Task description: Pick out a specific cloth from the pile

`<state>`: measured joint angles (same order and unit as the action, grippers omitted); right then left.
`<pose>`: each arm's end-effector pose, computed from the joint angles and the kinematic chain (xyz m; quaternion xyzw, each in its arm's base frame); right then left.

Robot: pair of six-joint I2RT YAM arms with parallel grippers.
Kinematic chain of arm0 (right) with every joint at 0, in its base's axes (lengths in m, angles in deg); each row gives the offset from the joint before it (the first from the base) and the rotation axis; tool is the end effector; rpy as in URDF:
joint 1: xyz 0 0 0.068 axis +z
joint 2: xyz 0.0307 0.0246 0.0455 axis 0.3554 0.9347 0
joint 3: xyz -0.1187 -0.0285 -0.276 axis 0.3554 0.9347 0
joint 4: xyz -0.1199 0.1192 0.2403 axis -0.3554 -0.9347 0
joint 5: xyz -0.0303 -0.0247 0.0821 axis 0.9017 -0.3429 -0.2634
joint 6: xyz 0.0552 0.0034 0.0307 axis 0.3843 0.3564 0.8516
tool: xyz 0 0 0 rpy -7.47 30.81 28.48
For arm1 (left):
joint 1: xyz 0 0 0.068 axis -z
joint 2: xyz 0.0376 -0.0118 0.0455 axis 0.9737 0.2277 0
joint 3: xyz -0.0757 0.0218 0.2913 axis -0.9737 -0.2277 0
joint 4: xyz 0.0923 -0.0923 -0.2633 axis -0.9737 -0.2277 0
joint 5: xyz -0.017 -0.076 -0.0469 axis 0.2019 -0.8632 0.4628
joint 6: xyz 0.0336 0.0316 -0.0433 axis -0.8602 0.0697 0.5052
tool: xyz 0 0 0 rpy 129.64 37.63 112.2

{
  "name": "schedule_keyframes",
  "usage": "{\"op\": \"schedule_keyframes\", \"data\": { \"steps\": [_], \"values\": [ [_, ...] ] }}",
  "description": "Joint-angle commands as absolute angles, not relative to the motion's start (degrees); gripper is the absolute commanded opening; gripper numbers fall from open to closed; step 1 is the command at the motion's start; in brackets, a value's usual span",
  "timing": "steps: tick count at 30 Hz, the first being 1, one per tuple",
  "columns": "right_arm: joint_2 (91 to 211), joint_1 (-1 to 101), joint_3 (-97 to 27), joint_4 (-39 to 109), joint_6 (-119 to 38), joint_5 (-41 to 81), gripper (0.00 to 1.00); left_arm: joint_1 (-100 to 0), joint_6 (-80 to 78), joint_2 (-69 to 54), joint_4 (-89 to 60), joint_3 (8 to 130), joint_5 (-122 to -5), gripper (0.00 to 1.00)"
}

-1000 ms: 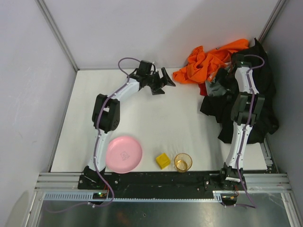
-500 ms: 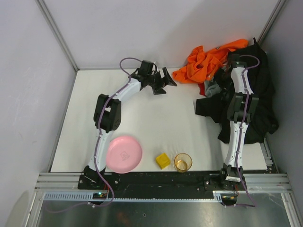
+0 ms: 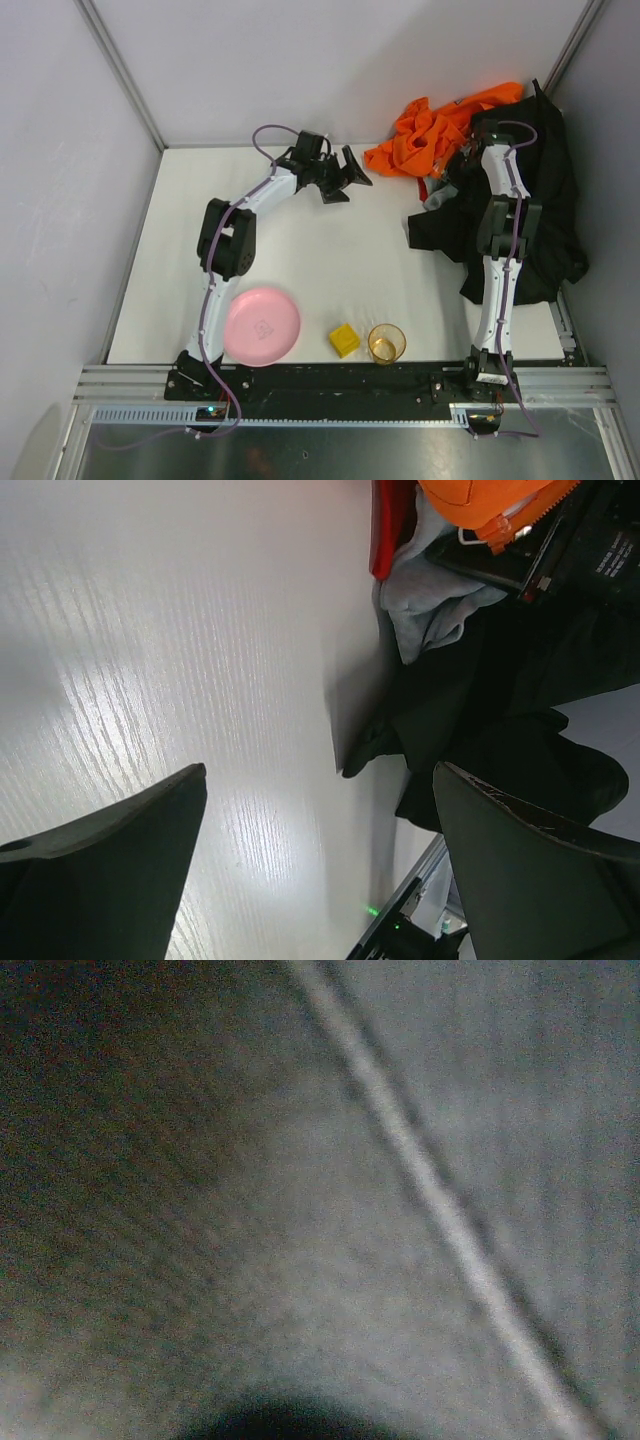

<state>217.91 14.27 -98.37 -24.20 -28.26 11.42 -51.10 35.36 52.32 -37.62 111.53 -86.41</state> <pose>0.5951 -0.0543 0.1726 0.1917 0.9543 0.1610 0.1633 0.5273 -0.2819 0.2068 -0.0592 0.8811 -0.4357 0.1741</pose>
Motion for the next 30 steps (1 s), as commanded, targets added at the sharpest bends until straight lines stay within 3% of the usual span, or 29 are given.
{"op": "schedule_keyframes", "data": {
  "steps": [1,17,26,30],
  "values": [
    [217.1,18.7,-92.1,-29.9,-31.7,3.4,0.0,-51.2,34.4,46.7,-37.1,111.5,-85.9,1.0],
    [195.7,14.5,-58.8,-24.8,-31.5,2.8,0.0,-48.3,36.3,47.3,-37.0,112.5,-85.0,1.0],
    [188.4,6.9,-59.0,-21.4,-29.1,2.2,0.0,-44.9,44.7,57.5,-37.0,123.8,-86.6,1.0],
    [188.7,4.4,-62.0,-19.8,-27.2,2.2,0.0,-43.2,50.5,64.4,-37.0,131.7,-86.2,0.94]
  ]
}}
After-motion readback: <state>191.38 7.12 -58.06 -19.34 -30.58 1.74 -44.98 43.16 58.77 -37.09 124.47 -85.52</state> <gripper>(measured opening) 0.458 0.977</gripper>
